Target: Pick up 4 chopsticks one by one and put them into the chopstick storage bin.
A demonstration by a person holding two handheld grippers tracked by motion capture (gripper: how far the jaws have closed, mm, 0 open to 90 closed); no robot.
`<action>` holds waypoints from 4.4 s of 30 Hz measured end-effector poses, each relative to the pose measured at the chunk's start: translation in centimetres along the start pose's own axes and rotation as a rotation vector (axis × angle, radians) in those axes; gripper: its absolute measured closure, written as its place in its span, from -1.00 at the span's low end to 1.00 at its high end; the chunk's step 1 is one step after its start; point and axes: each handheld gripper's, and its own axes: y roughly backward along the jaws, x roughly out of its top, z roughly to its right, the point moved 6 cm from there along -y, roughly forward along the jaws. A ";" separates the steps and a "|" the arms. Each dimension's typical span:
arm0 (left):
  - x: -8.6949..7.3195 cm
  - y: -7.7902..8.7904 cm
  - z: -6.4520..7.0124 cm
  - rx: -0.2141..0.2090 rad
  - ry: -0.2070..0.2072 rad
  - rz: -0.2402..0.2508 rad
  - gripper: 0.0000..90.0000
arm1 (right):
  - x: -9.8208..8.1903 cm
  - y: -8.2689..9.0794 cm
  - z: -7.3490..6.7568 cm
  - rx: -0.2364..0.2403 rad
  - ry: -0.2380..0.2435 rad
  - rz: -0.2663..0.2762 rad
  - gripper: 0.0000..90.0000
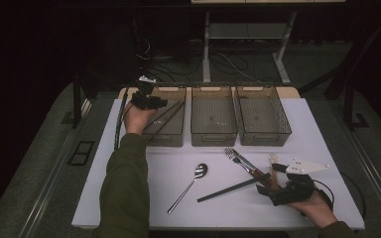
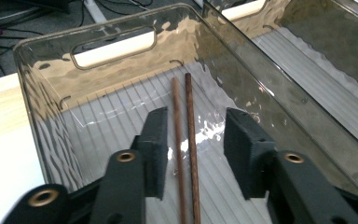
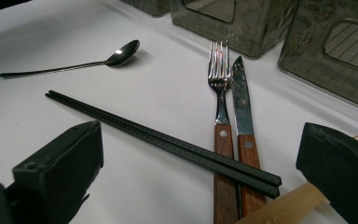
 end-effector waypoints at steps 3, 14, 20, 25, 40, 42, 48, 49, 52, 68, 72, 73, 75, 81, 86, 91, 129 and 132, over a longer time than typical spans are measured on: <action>-0.2 0.4 0.4 0.000 -0.020 0.014 0.18 | 0.0 0.0 0.0 -0.001 -0.002 -0.003 -0.98; -0.9 2.9 2.3 -0.081 -0.062 0.057 -0.09 | 0.0 -0.1 0.1 -0.005 -0.001 -0.006 -0.98; -1.7 4.3 4.1 -0.103 -0.092 0.082 -0.18 | 0.0 -0.2 0.2 -0.008 -0.001 -0.006 -0.98; -2.2 5.4 5.9 -0.137 -0.124 0.086 -0.27 | 0.0 -0.2 0.2 -0.009 0.000 -0.006 -0.98; -4.9 7.9 10.1 -0.217 -0.178 0.125 -0.44 | -0.1 -0.1 0.2 -0.010 -0.003 -0.008 -0.98; -5.2 8.1 10.4 -0.220 -0.186 0.126 -0.47 | -0.1 -0.1 0.2 -0.010 -0.002 -0.008 -0.98; -6.4 8.7 11.4 -0.242 -0.188 0.141 -0.52 | -0.1 -0.1 0.1 -0.010 -0.009 -0.013 -0.98; -6.7 8.8 11.5 -0.245 -0.191 0.140 -0.52 | -0.1 -0.1 0.1 -0.011 -0.009 -0.012 -0.98; -7.6 9.1 11.9 -0.251 -0.196 0.135 -0.54 | -0.1 -0.1 0.2 -0.013 -0.004 -0.009 -0.98; -13.8 9.7 13.4 -0.274 -0.199 0.129 -0.72 | 0.6 0.2 0.4 0.037 0.059 -0.069 -0.98; -15.2 9.9 14.0 -0.277 -0.207 0.127 -0.80 | 0.6 -0.1 0.3 0.054 0.094 -0.106 -0.98; -15.5 9.9 14.1 -0.280 -0.210 0.124 -0.83 | 0.6 -0.2 0.2 0.065 0.101 -0.118 -0.97; -16.2 9.9 14.4 -0.284 -0.209 0.115 -0.88 | 0.5 -0.5 0.0 0.092 0.124 -0.146 -0.89; -17.7 10.2 14.7 -0.292 -0.198 0.104 -1.00 | 0.5 -1.8 -0.3 0.117 0.172 -0.218 -0.87; -18.0 10.1 14.3 -0.281 -0.198 0.109 -1.00 | 1.2 -2.7 -0.4 0.124 0.206 -0.233 -0.84; -18.2 9.8 13.8 -0.286 -0.175 0.103 -1.00 | 1.8 -3.8 -0.5 0.136 0.224 -0.251 -0.84; -18.3 9.3 14.2 -0.300 -0.214 0.089 -1.00 | 1.6 -7.0 -1.9 0.246 0.388 -0.376 -0.18; -18.3 9.3 14.2 -0.300 -0.213 0.089 -1.00 | 1.5 -7.0 -2.2 0.246 0.374 -0.384 -0.10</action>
